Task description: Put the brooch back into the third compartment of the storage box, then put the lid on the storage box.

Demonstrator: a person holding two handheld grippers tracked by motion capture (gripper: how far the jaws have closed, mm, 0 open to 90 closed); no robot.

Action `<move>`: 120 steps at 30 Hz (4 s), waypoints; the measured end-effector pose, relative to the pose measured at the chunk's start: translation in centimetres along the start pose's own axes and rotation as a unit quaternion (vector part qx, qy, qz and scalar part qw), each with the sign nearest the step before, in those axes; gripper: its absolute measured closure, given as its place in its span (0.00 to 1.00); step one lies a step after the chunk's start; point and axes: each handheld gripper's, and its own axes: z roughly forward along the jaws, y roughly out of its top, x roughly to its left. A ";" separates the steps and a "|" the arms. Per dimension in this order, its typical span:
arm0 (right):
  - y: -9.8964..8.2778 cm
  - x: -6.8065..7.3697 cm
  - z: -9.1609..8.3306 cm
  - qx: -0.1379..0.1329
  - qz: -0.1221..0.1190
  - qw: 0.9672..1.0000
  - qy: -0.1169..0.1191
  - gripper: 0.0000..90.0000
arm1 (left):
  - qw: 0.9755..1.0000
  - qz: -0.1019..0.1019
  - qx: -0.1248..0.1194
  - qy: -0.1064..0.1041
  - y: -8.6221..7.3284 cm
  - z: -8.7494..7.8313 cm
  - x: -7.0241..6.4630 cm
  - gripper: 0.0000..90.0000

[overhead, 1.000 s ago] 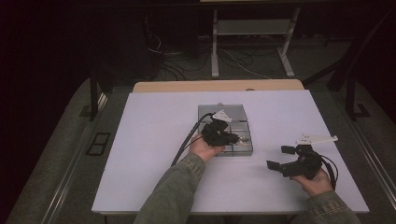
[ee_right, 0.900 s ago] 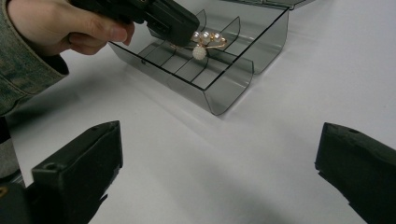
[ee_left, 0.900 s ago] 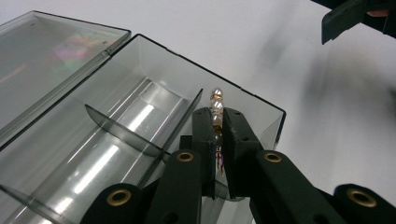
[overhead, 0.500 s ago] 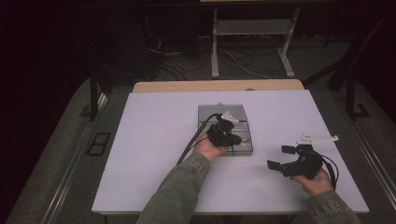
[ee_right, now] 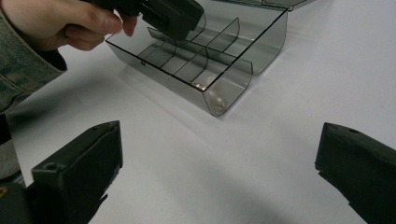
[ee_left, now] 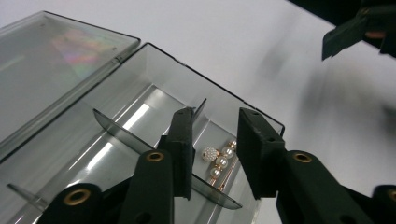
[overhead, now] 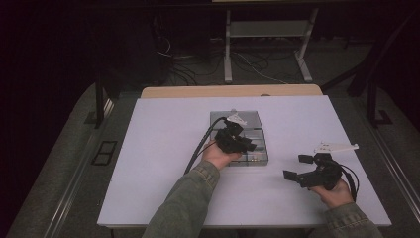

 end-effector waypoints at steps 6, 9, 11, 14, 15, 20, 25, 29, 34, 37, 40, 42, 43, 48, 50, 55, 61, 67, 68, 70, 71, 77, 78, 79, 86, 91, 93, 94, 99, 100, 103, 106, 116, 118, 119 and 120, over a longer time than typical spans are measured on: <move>0.1 0.1 0.1 0.004 0.000 1.000 0.003 0.01 | 1.000 -0.006 -0.029 -0.003 0.0 -1.5 0.3 0.61; 0.2 0.2 0.1 0.005 -0.001 1.000 0.004 0.01 | 0.999 -0.011 -0.040 -0.002 0.0 -2.2 0.5 0.54; 0.5 0.3 0.2 0.005 0.000 1.000 0.006 0.01 | 0.999 -0.014 -0.048 0.005 0.0 -2.7 0.6 0.48; 0.8 0.3 0.3 0.004 -0.003 1.000 0.002 0.01 | 0.998 -0.016 -0.058 0.016 0.0 -3.3 0.7 0.39; 1.0 0.4 0.3 0.003 -0.002 1.000 0.004 0.01 | 0.998 -0.015 -0.058 0.020 0.0 -3.5 0.7 0.37; 1.7 0.4 0.4 0.002 -0.003 1.000 0.007 0.01 | 0.997 -0.024 -0.075 0.028 0.0 -4.4 1.0 0.26; 2.1 0.4 0.6 0.006 -0.002 1.000 0.009 0.01 | 0.995 -0.040 -0.078 0.039 0.0 -5.3 1.5 0.22; 2.9 0.2 1.1 0.006 -0.001 1.000 0.009 0.01 | 0.994 -0.049 -0.083 0.041 -0.1 -6.0 2.0 0.18; 4.0 -0.2 1.6 0.004 0.002 1.000 0.007 0.01 | 0.994 -0.057 -0.077 0.060 -0.2 -6.7 2.7 0.18; 4.6 -0.5 1.9 0.003 0.001 1.000 0.007 0.01 | 0.993 -0.064 -0.078 0.061 -0.3 -7.1 3.3 0.16; 5.3 -0.9 2.1 0.004 0.004 1.000 0.009 0.01 | 0.992 -0.072 -0.080 0.058 -0.3 -7.6 3.9 0.14; 5.7 -1.2 2.2 0.004 0.005 1.000 0.007 0.01 | 0.992 -0.075 -0.085 0.056 -0.4 -7.9 4.2 0.11; 5.9 -1.3 2.3 0.005 0.005 1.000 0.008 0.01 | 0.991 -0.079 -0.088 0.055 -0.4 -8.0 4.4 0.10; 6.8 -1.8 2.6 0.009 0.006 1.000 0.005 0.01 | 0.991 -0.087 -0.093 0.052 -0.2 -8.3 5.1 0.04; 7.2 -2.0 2.8 0.008 0.006 1.000 0.006 0.01 | 0.991 -0.087 -0.090 0.048 -0.2 -8.3 5.3 0.00; 8.1 -2.3 3.0 0.007 0.007 1.000 0.009 0.01 | 0.991 -0.086 -0.093 0.045 0.0 -8.4 5.7 0.00; 9.3 -2.7 3.2 0.005 0.006 1.000 0.011 0.01 | 0.989 -0.092 -0.102 0.051 0.2 -8.7 6.6 0.00; 10.4 -3.3 3.9 0.009 0.006 1.000 0.012 0.01 | 0.987 -0.104 -0.111 0.057 0.2 -9.1 7.7 0.00; 10.7 -3.5 4.1 0.010 0.004 1.000 0.014 0.01 | 0.986 -0.106 -0.113 0.056 0.2 -9.2 7.8 0.00; 10.9 -3.6 4.1 0.009 0.006 1.000 0.014 0.01 | 0.986 -0.112 -0.115 0.052 0.2 -9.2 8.1 0.00; 11.1 -3.8 4.2 0.008 0.006 1.000 0.015 0.01 | 0.985 -0.113 -0.116 0.055 0.2 -9.2 8.3 0.00; 12.1 -4.3 5.1 0.012 0.007 1.000 0.017 0.01 | 0.984 -0.121 -0.116 0.063 0.0 -8.9 8.9 0.00; 12.5 -4.4 5.5 0.015 0.006 1.000 0.017 0.01 | 0.984 -0.122 -0.116 0.065 0.0 -8.8 9.1 0.00; 12.5 -4.4 5.5 0.015 0.006 1.000 0.017 0.01 | 0.984 -0.122 -0.113 0.066 -0.1 -8.8 9.2 0.00; 13.5 -4.9 6.8 0.018 0.007 1.000 0.012 0.01 | 0.981 -0.136 -0.118 0.076 -0.6 -8.5 10.3 0.00; 13.4 -5.6 7.6 0.013 0.016 1.000 0.005 0.01 | 0.979 -0.143 -0.119 0.081 -1.1 -8.2 10.9 0.00; 13.3 -6.0 8.0 0.014 0.021 1.000 0.004 0.01 | 0.979 -0.148 -0.117 0.080 -1.2 -8.1 11.1 0.00; 13.3 -6.2 8.2 0.014 0.025 1.000 0.004 0.01 | 0.979 -0.149 -0.118 0.080 -1.2 -7.9 11.2 0.00; 12.9 -6.9 9.2 0.016 0.033 0.999 0.000 0.01 | 0.978 -0.152 -0.118 0.082 -1.5 -7.5 11.6 0.02; 12.9 -6.9 9.4 0.016 0.035 0.999 -0.001 0.01 | 0.978 -0.152 -0.117 0.082 -1.6 -7.3 11.7 0.02; 12.8 -7.1 9.7 0.017 0.036 0.999 -0.003 0.01 | 0.977 -0.158 -0.115 0.084 -1.7 -6.9 11.9 0.02; 12.6 -7.3 10.2 0.021 0.040 0.999 -0.003 0.01 | 0.977 -0.162 -0.110 0.086 -1.8 -6.5 12.1 0.02; 12.1 -7.8 11.5 0.036 0.049 0.998 -0.006 0.01 | 0.976 -0.181 -0.085 0.086 -2.9 -5.5 13.1 0.02; 12.1 -7.9 11.6 0.037 0.049 0.998 -0.006 0.01 | 0.975 -0.189 -0.089 0.082 -3.1 -5.4 13.2 0.02; 12.1 -7.8 11.7 0.036 0.047 0.998 -0.010 0.01 | 0.975 -0.189 -0.088 0.081 -3.3 -5.4 13.4 0.02; 12.1 -7.8 11.7 0.035 0.047 0.998 -0.012 0.01 | 0.974 -0.193 -0.088 0.081 -3.4 -5.3 13.5 0.03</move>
